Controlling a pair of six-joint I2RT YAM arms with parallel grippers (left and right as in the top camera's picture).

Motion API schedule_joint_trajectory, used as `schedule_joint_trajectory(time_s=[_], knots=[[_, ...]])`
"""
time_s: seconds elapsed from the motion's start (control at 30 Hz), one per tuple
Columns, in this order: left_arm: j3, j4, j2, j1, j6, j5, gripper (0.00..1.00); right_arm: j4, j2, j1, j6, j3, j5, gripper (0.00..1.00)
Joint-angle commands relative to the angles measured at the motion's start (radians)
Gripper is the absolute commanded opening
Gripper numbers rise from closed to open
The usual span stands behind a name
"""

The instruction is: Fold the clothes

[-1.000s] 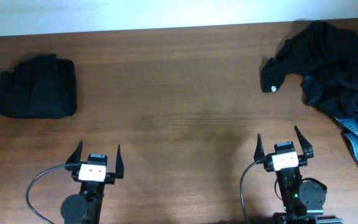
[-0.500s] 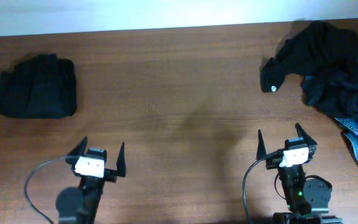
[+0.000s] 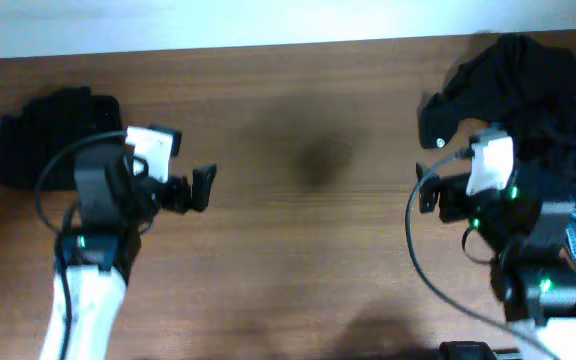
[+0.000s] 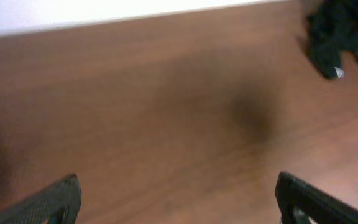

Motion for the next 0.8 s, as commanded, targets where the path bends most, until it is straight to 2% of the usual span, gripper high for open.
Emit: schedule_joint_trajectory(time_s=[0.0, 0.07, 0.17, 0.3, 0.43, 0.53, 0.77], knots=[[0.233, -0.160, 0.146, -0.015, -0.005, 0.105, 0.99, -0.043, 0.101, 0.005, 0.048, 0.125, -0.146, 0.99], [0.288, -0.190, 0.186, -0.017, -0.008, 0.109, 0.99, -0.043, 0.135, 0.005, 0.057, 0.140, -0.221, 0.99], [0.297, -0.179, 0.206, -0.017, -0.009, 0.197, 0.99, -0.039, 0.166, 0.005, 0.057, 0.140, -0.273, 0.99], [0.298, -0.166, 0.216, -0.022, -0.011, 0.183, 0.99, -0.038, 0.204, 0.003, 0.121, 0.144, -0.161, 0.99], [0.356, -0.181, 0.251, -0.034, -0.101, 0.031, 0.99, -0.048, 0.256, 0.003, 0.244, 0.198, 0.119, 0.99], [0.414, -0.200, 0.284, -0.058, -0.123, -0.019, 0.99, -0.076, 0.308, -0.018, 0.304, 0.267, 0.257, 0.99], [0.511, -0.296, 0.382, -0.138, -0.124, -0.202, 0.99, -0.057, 0.535, -0.237, 0.322, 0.435, 0.275, 0.99]])
